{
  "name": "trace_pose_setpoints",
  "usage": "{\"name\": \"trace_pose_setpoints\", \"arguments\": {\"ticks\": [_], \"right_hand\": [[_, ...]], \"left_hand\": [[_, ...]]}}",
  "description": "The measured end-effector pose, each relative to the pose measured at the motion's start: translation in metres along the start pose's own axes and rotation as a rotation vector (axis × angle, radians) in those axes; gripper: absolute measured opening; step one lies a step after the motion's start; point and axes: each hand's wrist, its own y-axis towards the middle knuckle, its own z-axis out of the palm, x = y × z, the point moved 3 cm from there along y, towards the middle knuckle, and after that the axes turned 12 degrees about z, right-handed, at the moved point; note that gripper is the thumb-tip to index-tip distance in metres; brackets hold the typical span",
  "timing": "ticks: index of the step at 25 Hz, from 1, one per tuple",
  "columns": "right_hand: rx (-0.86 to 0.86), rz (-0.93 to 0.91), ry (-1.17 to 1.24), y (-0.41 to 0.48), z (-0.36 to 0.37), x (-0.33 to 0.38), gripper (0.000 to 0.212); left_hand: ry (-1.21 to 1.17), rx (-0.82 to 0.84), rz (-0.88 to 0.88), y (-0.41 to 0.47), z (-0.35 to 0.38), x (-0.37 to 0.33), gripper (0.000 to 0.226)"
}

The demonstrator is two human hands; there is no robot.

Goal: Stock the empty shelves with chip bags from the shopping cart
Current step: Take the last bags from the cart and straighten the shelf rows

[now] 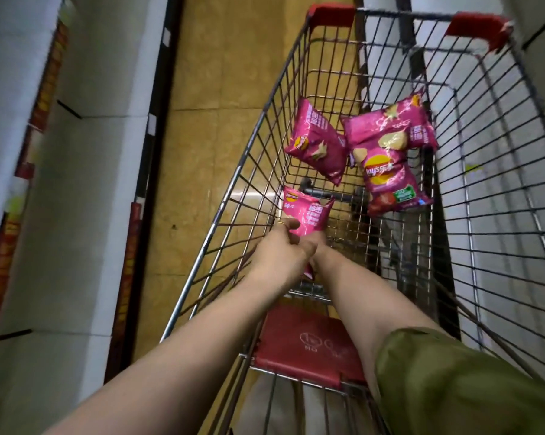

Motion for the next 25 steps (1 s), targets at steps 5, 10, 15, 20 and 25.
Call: {"name": "trace_pose_setpoints", "arguments": {"ticks": [5, 10, 15, 20, 25], "right_hand": [[-0.184, -0.145, -0.107, -0.08, -0.021, 0.026, 0.05], [-0.35, -0.38, -0.335, -0.19, -0.069, 0.057, 0.075], [-0.494, -0.683, -0.601, -0.281, -0.07, 0.057, 0.083], [-0.334, -0.99, -0.741, -0.348, -0.07, 0.05, 0.068], [-0.128, -1.114, -0.437, -0.363, -0.093, 0.051, 0.029]], "left_hand": [[-0.015, -0.005, -0.038, 0.0, -0.003, 0.006, 0.044], [-0.059, -0.007, 0.047, -0.015, -0.004, -0.017, 0.052], [-0.399, 0.142, 0.212, -0.033, 0.018, -0.061, 0.066], [-0.83, 0.122, 0.21, -0.031, 0.008, -0.08, 0.086], [-1.092, 0.058, 0.068, -0.032, 0.004, -0.08, 0.059]]}}
